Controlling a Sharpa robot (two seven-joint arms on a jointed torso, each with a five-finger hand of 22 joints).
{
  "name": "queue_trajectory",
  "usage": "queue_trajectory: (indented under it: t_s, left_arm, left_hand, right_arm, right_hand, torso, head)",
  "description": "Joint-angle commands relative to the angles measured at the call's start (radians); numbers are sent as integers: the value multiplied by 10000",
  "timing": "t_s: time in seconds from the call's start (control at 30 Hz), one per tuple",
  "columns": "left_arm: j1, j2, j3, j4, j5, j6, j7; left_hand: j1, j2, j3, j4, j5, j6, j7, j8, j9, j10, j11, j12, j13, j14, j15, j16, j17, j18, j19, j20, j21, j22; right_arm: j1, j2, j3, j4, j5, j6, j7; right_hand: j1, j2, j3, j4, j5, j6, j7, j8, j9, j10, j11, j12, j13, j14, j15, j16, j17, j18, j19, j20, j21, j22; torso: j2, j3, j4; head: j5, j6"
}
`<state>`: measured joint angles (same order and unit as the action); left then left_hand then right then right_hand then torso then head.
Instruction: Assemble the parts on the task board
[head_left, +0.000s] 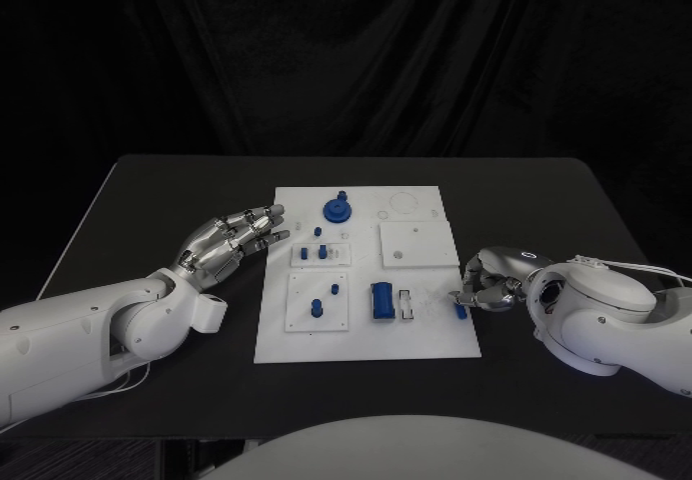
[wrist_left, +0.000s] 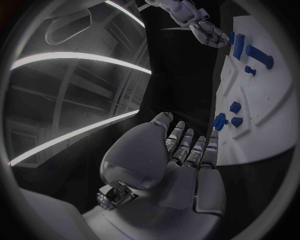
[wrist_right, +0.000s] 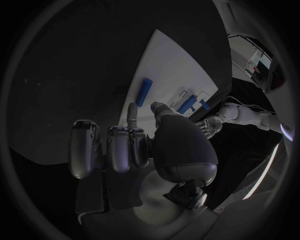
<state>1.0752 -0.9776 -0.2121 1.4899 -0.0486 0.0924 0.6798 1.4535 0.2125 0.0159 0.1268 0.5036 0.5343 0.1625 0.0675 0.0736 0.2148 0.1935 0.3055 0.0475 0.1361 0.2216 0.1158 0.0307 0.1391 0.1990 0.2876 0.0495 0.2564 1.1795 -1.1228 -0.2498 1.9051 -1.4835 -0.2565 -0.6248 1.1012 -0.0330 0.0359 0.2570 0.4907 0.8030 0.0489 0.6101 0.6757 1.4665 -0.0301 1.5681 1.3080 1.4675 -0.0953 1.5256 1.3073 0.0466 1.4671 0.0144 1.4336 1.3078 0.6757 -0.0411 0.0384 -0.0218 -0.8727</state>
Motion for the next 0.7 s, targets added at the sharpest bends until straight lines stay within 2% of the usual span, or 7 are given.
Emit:
queue_trajectory:
  t_s: [0.03, 0.2, 0.23, 0.33, 0.6, 0.7]
  left_arm:
    - [-17, 23, 8, 2, 38, 99, 502]
    - [-20, 51, 8, -14, 38, 123, 486]
    - [-21, 57, 8, -19, 38, 128, 483]
    - [-24, 70, 8, -27, 37, 145, 475]
    - [-40, 90, 8, -34, 37, 191, 447]
    - [-56, 91, 8, -34, 37, 211, 438]
  left_hand:
    - [-97, -10, 63, 17, 25, 44, 156, 48, 13, 6, 81, 44, 11, 35, 13, 43, 12, -38, 19, 24, 6, -15]
    - [-97, -10, 63, 17, 25, 44, 156, 48, 13, 6, 81, 44, 11, 35, 13, 43, 12, -38, 19, 24, 6, -15]
    - [-97, -10, 63, 17, 25, 44, 156, 48, 13, 6, 81, 44, 11, 35, 13, 43, 12, -38, 19, 24, 6, -15]
    - [-97, -10, 63, 17, 25, 44, 156, 48, 13, 6, 81, 44, 11, 35, 13, 43, 12, -38, 19, 24, 6, -15]
    - [-88, -1, 91, 17, 35, 43, 166, 47, 12, 15, 98, 54, 11, 29, 14, 42, 10, -36, 12, 26, 4, -27]
    - [-84, 1, 102, 17, 37, 47, 172, 48, 13, 18, 103, 59, 11, 22, 13, 38, 9, -36, 10, 26, 3, -31]
  right_arm:
    - [-43, 29, 1, -15, 65, 153, -197]
    - [-91, 118, 0, -81, 106, 348, -245]
    - [-104, 144, 0, -103, 110, 407, -260]
    - [-172, 241, 0, -181, 120, 651, -337]
    - [-483, 457, 1, -363, 125, 1072, -460]
    - [-582, 532, 1, -432, 98, 1124, -464]
  right_hand:
    - [-62, 12, -9, 53, -84, 68, -6, -38, -15, 1043, 51, 27, 2628, 826, 73, 29, 1522, -101, 518, 66, 0, 2146]
    - [67, 32, 22, 14, 57, 56, -10, -86, -56, 1043, 49, 27, 2628, 820, 72, 18, 1494, -99, 513, 68, -9, 2143]
    - [192, 22, 51, -38, 340, 52, -10, -131, -95, 1043, 47, 27, 2628, 815, 69, 8, 1470, -97, 508, 67, -15, 2141]
    - [344, -5, 82, -103, 676, 51, 1, -218, -173, 1043, 56, 27, 2628, 802, 75, -18, 1404, -87, 491, 70, -53, 2127]
    - [644, -25, 190, -279, 1105, 61, 20, -387, -332, 1043, 73, 27, 2628, 770, 89, -85, 1251, -62, 445, 85, -159, 2090]
    - [1014, -24, 380, -550, 1501, 91, 4, -450, -405, 1043, 56, 27, 2628, 769, 75, -94, 1236, -57, 438, 75, -176, 2086]
  torso:
    - [-1, 0, 1]
    - [0, 0, 0]
    - [1, 0, 0]
    - [0, -1, 0]
    - [0, -1, -1]
    - [-3, -2, 3]
  head:
    - [3, 1]
    - [-19, 1]
    - [-20, 1]
    - [-17, 1]
    - [29, 1]
    - [35, 1]
